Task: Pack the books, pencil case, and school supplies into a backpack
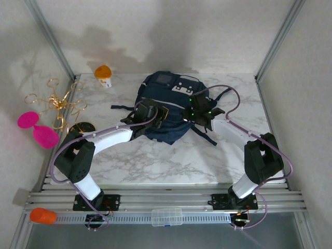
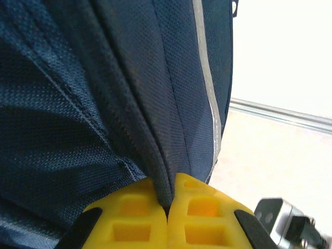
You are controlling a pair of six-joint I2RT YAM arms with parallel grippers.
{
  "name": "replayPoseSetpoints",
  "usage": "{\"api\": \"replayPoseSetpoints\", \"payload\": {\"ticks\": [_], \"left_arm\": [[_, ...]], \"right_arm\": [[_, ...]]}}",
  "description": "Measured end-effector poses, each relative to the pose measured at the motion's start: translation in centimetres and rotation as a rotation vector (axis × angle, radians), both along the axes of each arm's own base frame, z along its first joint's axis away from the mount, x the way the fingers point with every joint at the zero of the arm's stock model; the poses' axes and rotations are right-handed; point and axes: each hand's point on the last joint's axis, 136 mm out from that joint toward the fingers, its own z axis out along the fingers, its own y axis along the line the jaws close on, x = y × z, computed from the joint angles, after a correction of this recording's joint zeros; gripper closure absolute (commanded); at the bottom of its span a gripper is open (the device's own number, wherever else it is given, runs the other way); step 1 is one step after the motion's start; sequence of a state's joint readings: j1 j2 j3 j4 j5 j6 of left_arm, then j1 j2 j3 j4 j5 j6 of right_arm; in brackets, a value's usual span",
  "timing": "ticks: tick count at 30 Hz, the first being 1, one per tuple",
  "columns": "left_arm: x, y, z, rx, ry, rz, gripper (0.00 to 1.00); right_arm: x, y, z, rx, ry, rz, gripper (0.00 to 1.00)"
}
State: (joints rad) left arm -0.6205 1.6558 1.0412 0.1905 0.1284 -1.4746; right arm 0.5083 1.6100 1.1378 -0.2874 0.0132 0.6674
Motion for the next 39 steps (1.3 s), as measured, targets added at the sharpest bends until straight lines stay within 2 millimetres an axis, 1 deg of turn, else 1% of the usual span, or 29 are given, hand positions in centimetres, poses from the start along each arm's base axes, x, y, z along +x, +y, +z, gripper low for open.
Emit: {"api": "replayPoseSetpoints", "payload": {"ticks": [2,4,5,7,8,9,10,12,13,15,18,19,20,21,22,23,24,25,27,29,30,31,32,34,36,38,39], "left_arm": [[-0.3,0.0,-0.1,0.013,-0.006,-0.018,1.0],[-0.4,0.1,-0.2,0.028,-0.013,-0.029,1.0],[-0.4,0.1,-0.3,0.037,-0.017,-0.033,1.0],[-0.4,0.4,-0.5,0.054,-0.023,-0.039,1.0],[-0.4,0.6,-0.5,0.068,-0.024,-0.042,0.95],[-0.4,1.0,-0.6,0.083,-0.025,-0.045,0.85],[-0.4,1.3,-0.6,0.104,-0.03,-0.051,0.78],[-0.6,2.4,-0.8,0.151,-0.024,-0.058,0.67],[-0.6,2.8,-0.7,0.17,-0.032,-0.065,0.62],[-1.0,3.6,0.0,0.194,-0.064,-0.082,0.51],[-2.0,4.9,1.5,0.229,-0.123,-0.109,0.38],[-2.3,5.4,2.0,0.245,-0.141,-0.116,0.35],[-2.6,6.0,2.6,0.264,-0.164,-0.119,0.31],[-2.7,6.9,3.1,0.291,-0.187,-0.114,0.27],[-2.7,7.9,3.5,0.325,-0.208,-0.101,0.22],[-2.5,9.5,3.9,0.373,-0.228,-0.072,0.15],[-2.1,11.6,4.1,0.432,-0.244,-0.03,0.07],[-1.7,13.6,4.3,0.498,-0.261,0.013,0.01],[-1.1,18.6,4.2,0.676,-0.277,0.133,0.0],[-0.9,22.5,3.6,0.854,-0.275,0.219,0.01],[-1.0,24.2,2.8,0.953,-0.266,0.245,0.0],[-1.1,25.4,2.1,1.028,-0.26,0.255,0.0],[-1.3,26.5,0.9,1.117,-0.254,0.254,0.0],[-1.9,27.9,-1.4,1.237,-0.252,0.236,0.0],[-3.0,29.0,-4.1,1.328,-0.257,0.203,0.0],[-4.1,29.8,-6.1,1.376,-0.263,0.181,0.0],[-4.5,30.3,-6.8,1.394,-0.272,0.179,0.0]], "right_arm": [[0.1,0.0,-0.1,0.017,0.015,0.025,0.99],[0.3,0.1,-0.2,0.022,0.027,0.045,0.93],[0.3,0.2,-0.2,0.026,0.029,0.058,0.88],[0.4,0.1,-0.2,0.025,0.028,0.069,0.72],[0.6,-0.3,-0.2,0.015,0.022,0.065,0.64],[1.1,-1.1,-0.2,-0.001,0.009,0.051,0.61],[1.5,-2.0,-0.2,-0.01,0.0,0.027,0.59],[2.5,-4.8,0.4,-0.042,-0.04,-0.037,0.55],[2.7,-6.1,0.8,-0.052,-0.058,-0.067,0.52],[2.4,-8.5,2.0,-0.069,-0.099,-0.115,0.47],[1.9,-11.1,3.3,-0.063,-0.149,-0.176,0.42],[1.8,-12.1,3.4,-0.062,-0.159,-0.201,0.4],[1.7,-13.3,3.4,-0.065,-0.165,-0.231,0.35],[1.7,-14.6,3.1,-0.068,-0.17,-0.263,0.27],[1.6,-15.6,2.8,-0.074,-0.169,-0.29,0.21],[1.6,-17.0,2.2,-0.093,-0.171,-0.326,0.17],[1.5,-18.4,1.7,-0.125,-0.176,-0.361,0.14],[1.3,-19.4,1.3,-0.155,-0.18,-0.392,0.12],[0.9,-21.7,0.5,-0.223,-0.212,-0.455,0.08],[0.5,-23.4,-0.2,-0.28,-0.268,-0.492,0.06],[0.3,-24.2,-0.6,-0.31,-0.301,-0.504,0.05],[0.1,-24.8,-1.1,-0.334,-0.327,-0.51,0.05],[-0.2,-25.3,-1.7,-0.355,-0.357,-0.51,0.04],[-0.8,-25.7,-2.5,-0.376,-0.409,-0.495,0.02],[-1.2,-25.7,-2.8,-0.39,-0.47,-0.463,0.01],[-0.8,-25.3,-2.1,-0.396,-0.541,-0.426,0.01],[-0.4,-25.0,-1.4,-0.398,-0.582,-0.403,0.01]]}}
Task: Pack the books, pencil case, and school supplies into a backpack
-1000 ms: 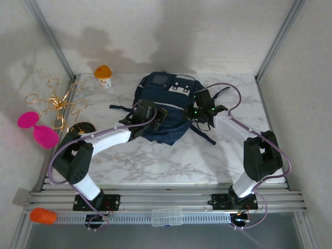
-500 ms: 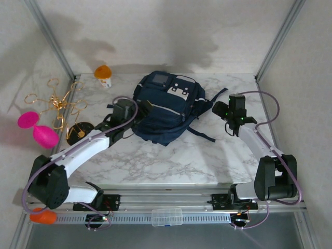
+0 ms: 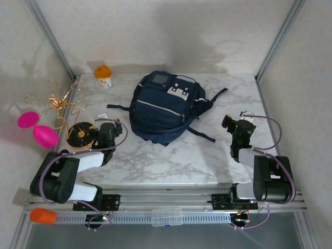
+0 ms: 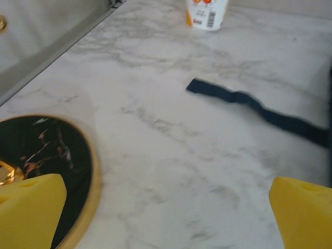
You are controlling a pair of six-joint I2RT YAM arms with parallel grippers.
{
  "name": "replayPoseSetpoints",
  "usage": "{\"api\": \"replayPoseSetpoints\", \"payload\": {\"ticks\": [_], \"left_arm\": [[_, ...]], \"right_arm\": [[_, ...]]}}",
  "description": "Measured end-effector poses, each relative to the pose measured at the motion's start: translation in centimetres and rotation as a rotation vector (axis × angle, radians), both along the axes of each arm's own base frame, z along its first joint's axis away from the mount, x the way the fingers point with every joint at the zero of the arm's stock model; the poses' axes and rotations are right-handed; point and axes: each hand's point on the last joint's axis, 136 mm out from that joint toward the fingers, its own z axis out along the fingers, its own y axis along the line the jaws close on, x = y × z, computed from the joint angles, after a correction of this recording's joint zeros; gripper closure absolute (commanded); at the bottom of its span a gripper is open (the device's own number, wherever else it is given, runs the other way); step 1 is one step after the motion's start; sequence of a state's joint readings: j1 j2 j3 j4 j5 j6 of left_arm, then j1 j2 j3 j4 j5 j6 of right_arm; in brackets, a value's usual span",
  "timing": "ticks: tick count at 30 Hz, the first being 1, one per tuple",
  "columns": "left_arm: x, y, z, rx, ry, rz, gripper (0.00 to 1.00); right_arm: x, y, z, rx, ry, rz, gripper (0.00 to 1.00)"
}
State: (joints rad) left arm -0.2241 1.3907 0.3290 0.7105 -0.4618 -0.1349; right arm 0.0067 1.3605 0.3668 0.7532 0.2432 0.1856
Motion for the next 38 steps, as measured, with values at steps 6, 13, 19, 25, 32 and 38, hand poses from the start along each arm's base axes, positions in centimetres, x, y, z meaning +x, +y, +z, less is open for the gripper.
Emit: {"api": "replayPoseSetpoints", "payload": {"ticks": [6,13,19,25,32,38], "left_arm": [[0.8,-0.1,0.8,0.028,-0.11,-0.07,0.0],[1.8,-0.4,3.5,-0.007,-0.235,-0.153,0.0],[1.4,-0.1,2.2,-0.032,-0.234,-0.189,0.01],[1.5,0.4,2.2,-0.047,-0.241,-0.172,0.01],[1.5,0.4,2.2,-0.052,-0.243,-0.171,0.01],[1.5,0.4,2.2,-0.052,-0.243,-0.171,0.01]], "right_arm": [[1.2,1.2,3.1,-0.054,-0.118,0.09,0.01],[-1.8,2.5,0.1,-0.08,-0.102,0.172,0.01],[-1.2,4.0,-1.1,-0.091,-0.121,0.269,0.01],[-1.1,3.8,-1.9,-0.091,-0.107,0.256,0.01],[-1.0,3.7,-1.4,-0.095,-0.126,0.249,0.01],[-0.9,3.7,-1.4,-0.095,-0.126,0.249,0.01]]}}
